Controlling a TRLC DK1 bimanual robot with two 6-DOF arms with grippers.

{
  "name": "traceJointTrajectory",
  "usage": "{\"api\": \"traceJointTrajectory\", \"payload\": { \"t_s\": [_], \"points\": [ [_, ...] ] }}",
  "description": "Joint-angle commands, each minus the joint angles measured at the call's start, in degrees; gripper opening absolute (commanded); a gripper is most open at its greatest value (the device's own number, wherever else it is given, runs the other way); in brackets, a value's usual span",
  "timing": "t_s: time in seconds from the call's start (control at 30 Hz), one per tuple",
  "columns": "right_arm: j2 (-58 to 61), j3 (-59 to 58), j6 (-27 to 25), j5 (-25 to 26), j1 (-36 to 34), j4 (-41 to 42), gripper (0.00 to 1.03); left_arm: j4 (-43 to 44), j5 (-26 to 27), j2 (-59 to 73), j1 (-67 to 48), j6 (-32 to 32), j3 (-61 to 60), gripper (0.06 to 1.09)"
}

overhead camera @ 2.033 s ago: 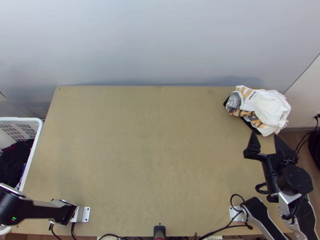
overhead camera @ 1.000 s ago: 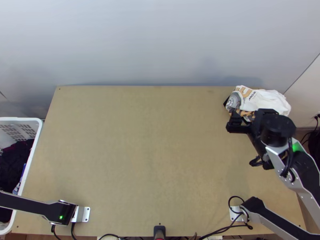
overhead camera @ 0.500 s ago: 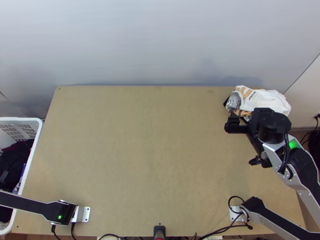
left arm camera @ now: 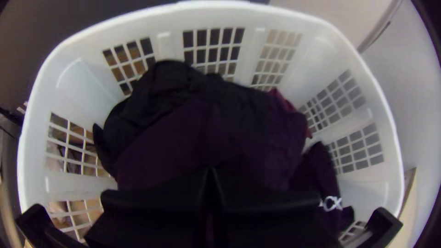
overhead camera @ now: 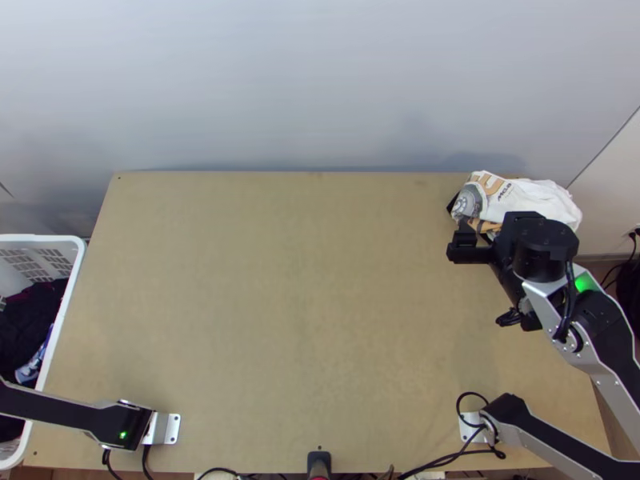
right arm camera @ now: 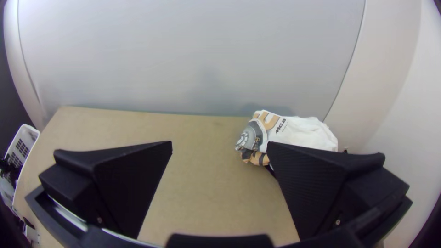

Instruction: Fold the t-shirt

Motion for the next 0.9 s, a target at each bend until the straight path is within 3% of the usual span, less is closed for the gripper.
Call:
{"api": "traceJointTrajectory", "payload": {
  "t_s": [0.0, 0.33, 0.57, 0.87],
  "points": [
    [-0.1, 1.7, -0.2, 0.0, 0.1, 0.0, 0.96, -5.0, 9.4, -15.7, -0.5, -2.7, 0.2, 0.10],
    [-1.8, 3.9, -0.9, 0.1, -0.6, -0.8, 0.98, -22.0, 19.1, -30.1, -2.1, -8.4, 14.7, 0.10],
    [-2.7, 7.9, -9.2, 0.1, -1.2, 0.8, 0.99, -31.2, 24.4, -38.5, -5.8, -11.9, 29.6, 0.10],
    [-6.1, 7.2, -9.1, 0.6, -4.7, 1.7, 0.99, -32.2, 24.9, -50.6, -25.3, -18.7, 36.2, 0.10]
  ]
}}
